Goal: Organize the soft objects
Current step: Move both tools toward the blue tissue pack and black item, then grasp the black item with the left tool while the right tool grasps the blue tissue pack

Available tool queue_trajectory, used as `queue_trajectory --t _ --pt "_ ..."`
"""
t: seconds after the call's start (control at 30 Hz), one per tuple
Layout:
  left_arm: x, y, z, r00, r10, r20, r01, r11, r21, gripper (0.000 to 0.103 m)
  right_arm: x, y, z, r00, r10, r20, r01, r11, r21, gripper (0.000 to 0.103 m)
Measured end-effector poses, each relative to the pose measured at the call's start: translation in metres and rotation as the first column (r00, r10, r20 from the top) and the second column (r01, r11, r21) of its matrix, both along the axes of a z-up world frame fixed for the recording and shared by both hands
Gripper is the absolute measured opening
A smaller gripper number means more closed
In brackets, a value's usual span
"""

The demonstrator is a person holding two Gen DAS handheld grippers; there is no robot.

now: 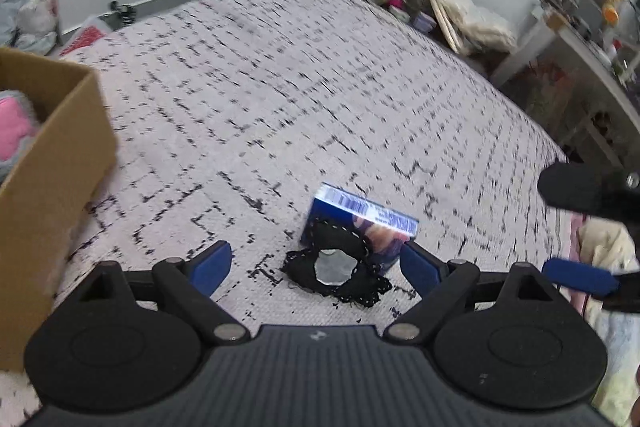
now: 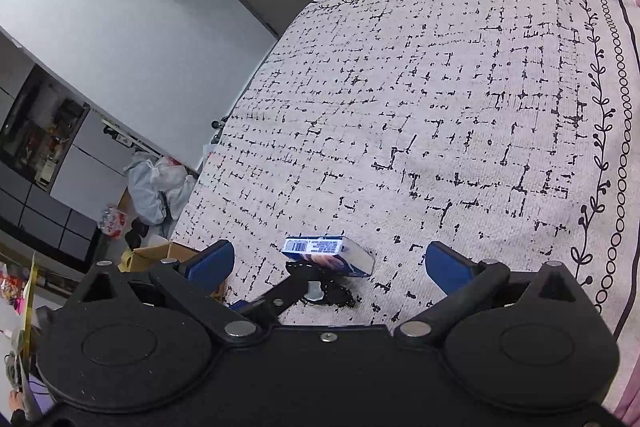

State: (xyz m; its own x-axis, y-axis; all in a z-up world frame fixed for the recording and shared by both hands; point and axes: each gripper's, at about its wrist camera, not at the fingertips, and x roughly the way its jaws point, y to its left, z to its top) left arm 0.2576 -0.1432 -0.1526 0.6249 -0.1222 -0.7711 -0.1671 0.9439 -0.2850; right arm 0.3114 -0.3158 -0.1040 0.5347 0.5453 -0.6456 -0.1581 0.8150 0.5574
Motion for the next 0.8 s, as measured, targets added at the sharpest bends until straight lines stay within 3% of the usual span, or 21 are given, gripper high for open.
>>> queue_trajectory --t 0.2,0.6,0.7,0.8 --pt "0.015 -0.001 -0.008 0.994 -0.109 0.012 0.108 0.993 0.052 0.09 0.008 0.007 -0.007 1.0 -0.004 -0.015 0.004 1.0 -0.019 0.103" --pt "0.028 0.019 -0.04 0.991 -0.135 0.001 0.135 0.99 -0.038 0.087 0.024 0.031 -0.029 0.998 -0.004 -0.059 0.0 0.997 -0.073 0.103" --pt "0.03 0.022 -0.044 0.991 -0.135 -0.01 0.134 0.988 -0.072 0.072 0.029 0.04 -0.037 0.998 -0.007 -0.07 0.002 0.998 -0.069 0.103" --pt "0.029 0.026 -0.045 0.992 -0.125 -0.02 0.124 0.99 -0.061 0.054 0.035 0.046 -0.047 0.995 -0.019 -0.097 0.014 0.998 -0.056 0.103"
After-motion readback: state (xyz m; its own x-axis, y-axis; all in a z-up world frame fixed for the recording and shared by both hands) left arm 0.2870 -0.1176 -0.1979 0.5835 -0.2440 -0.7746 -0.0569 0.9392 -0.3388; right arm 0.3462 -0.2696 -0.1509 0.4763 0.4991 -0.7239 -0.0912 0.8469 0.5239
